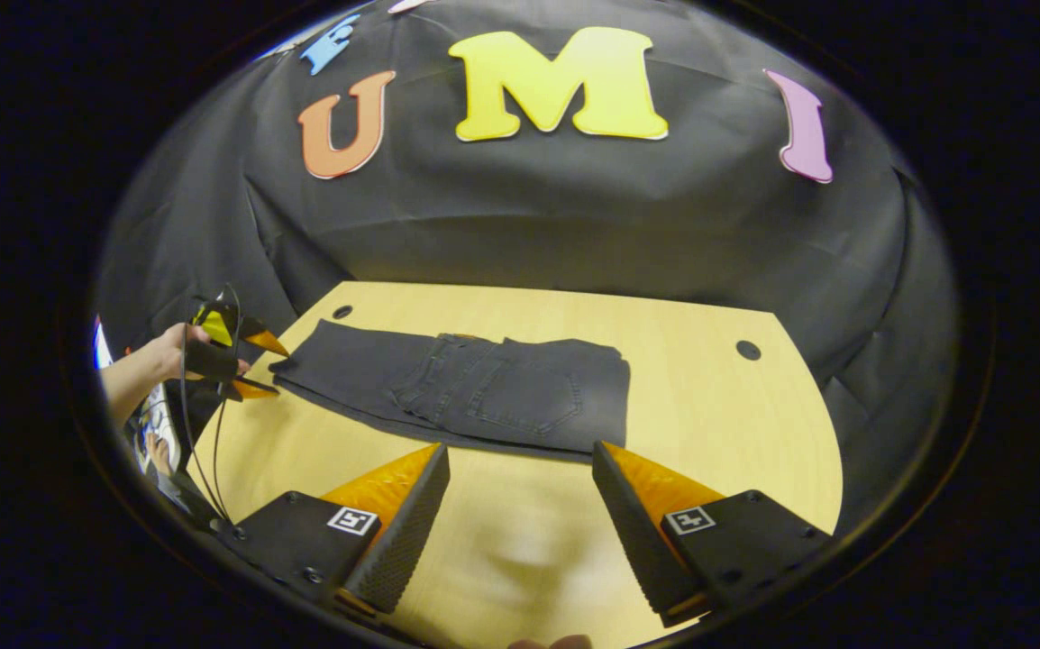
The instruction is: Grasp the waist and the cuffs of the jeans and fold them to make the two legs overlap; first hold the waist and fold one-third of the jeans toward the cuffs, then hold the cuffs and fold the remaining one-third in the same direction to finish folding.
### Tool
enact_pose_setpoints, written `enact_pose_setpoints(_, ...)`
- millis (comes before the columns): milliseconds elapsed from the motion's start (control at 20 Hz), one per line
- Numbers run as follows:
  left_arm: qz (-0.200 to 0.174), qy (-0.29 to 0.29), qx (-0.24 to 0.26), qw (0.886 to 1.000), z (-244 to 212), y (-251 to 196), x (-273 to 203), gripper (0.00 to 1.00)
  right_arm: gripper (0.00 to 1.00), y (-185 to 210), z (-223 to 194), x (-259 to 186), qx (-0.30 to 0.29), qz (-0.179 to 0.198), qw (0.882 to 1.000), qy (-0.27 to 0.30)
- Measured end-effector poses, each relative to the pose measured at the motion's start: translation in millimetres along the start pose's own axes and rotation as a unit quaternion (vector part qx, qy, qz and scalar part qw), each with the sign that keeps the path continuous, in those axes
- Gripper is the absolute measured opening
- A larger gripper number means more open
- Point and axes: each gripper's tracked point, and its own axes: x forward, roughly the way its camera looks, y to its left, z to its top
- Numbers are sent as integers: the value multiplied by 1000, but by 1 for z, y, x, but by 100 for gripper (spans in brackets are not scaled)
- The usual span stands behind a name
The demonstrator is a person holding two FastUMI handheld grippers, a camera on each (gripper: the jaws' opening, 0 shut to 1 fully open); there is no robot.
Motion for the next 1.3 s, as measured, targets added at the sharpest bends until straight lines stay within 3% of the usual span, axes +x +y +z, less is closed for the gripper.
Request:
enact_pose_setpoints(350,20,11,3,1000,5,-9,10,96,99,-3,-22,12,26,5,999,35)
enact_pose_setpoints(450,25,12,3,1000,5,-4,12,91,99,-6,-25,17,33,2,999,42)
enact_pose_setpoints(550,17,6,-27,999,8,-2,15,65,99,-11,-30,18,42,1,998,48)
enact_pose_setpoints(650,-16,2,-50,999,8,-9,19,31,99,-17,-33,16,45,-3,998,53)
enact_pose_setpoints(800,-24,-16,-28,999,5,-12,19,16,99,-28,-35,5,42,-10,998,50)
enact_pose_setpoints(900,-39,-47,23,998,2,-25,4,8,99,-34,-35,-4,34,-18,998,43)
enact_pose_setpoints(1050,-98,-80,132,983,-12,-71,-36,6,99,-39,-34,-18,30,-26,999,26)
enact_pose_setpoints(1150,-128,-106,200,966,-26,-102,-69,6,99,-42,-31,-31,31,-29,999,10)
enact_pose_setpoints(1300,-162,-149,322,921,-60,-150,-116,6,99,-45,-34,-48,33,-27,999,0)
